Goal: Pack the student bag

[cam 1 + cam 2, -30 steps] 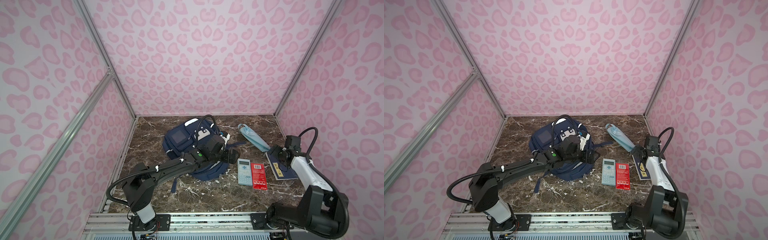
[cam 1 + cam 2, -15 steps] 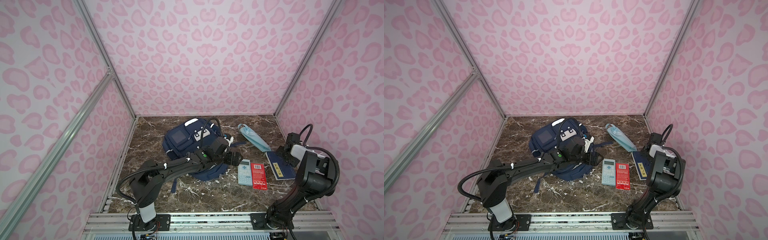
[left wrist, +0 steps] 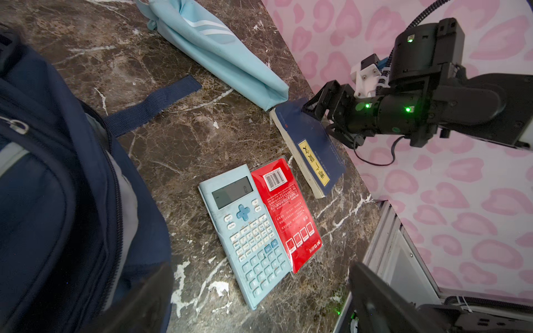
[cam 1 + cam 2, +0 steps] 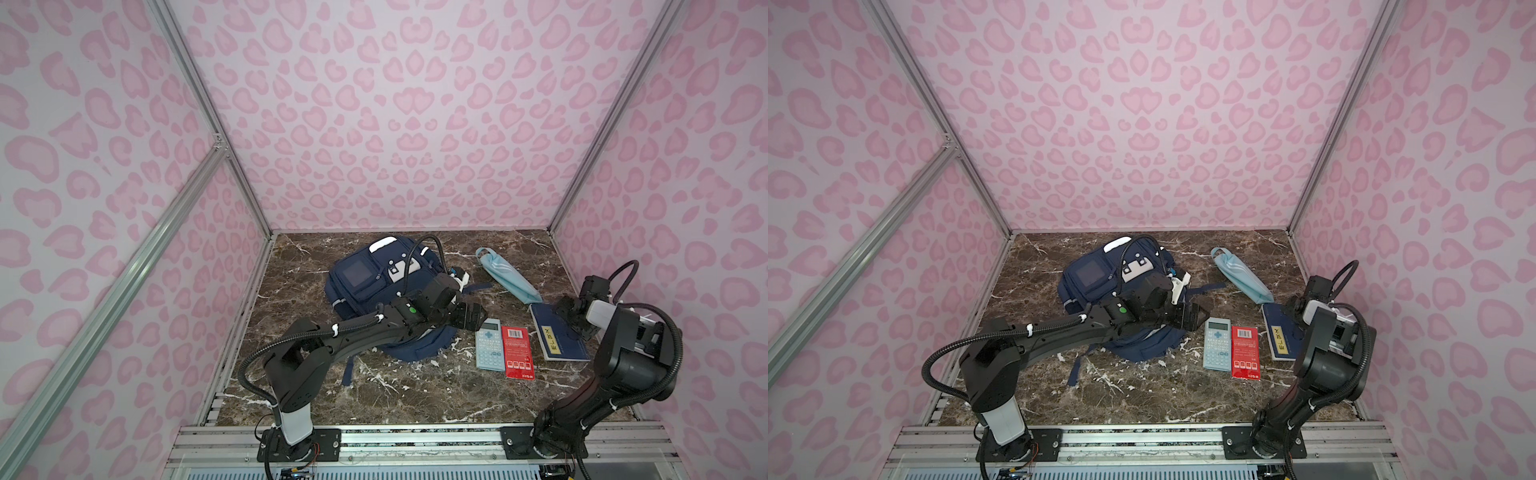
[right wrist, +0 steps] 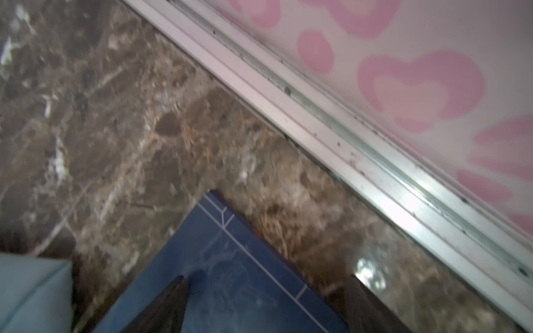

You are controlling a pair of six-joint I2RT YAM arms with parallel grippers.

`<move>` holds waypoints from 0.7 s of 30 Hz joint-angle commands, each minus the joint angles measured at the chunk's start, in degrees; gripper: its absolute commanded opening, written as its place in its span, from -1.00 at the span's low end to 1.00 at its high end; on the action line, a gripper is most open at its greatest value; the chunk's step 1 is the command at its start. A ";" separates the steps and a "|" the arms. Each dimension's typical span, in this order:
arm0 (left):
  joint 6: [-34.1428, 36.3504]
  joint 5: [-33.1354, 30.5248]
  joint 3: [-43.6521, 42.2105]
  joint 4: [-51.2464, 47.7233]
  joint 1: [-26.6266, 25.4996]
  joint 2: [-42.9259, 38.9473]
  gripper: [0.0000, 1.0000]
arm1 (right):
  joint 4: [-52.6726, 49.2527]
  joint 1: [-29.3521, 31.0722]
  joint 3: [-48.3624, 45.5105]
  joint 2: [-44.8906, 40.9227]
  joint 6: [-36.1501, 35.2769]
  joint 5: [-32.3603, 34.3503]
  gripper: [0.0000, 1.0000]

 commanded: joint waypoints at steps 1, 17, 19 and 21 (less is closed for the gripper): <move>0.37 -0.14 2.23 0.58 -0.04 0.70 0.96 | -6.02 0.17 -2.09 -2.70 0.74 -1.77 0.66; 2.62 0.73 23.43 -5.57 -1.33 17.65 0.77 | -6.41 -0.96 -14.11 -13.78 1.23 -16.08 0.34; 2.51 2.03 27.64 -6.92 -1.63 21.90 0.73 | -6.29 -0.13 -14.77 -13.79 0.45 -17.36 0.28; 1.99 3.04 30.13 -7.36 -1.81 25.13 0.67 | -7.96 2.43 -14.40 -13.44 -0.43 -16.77 0.27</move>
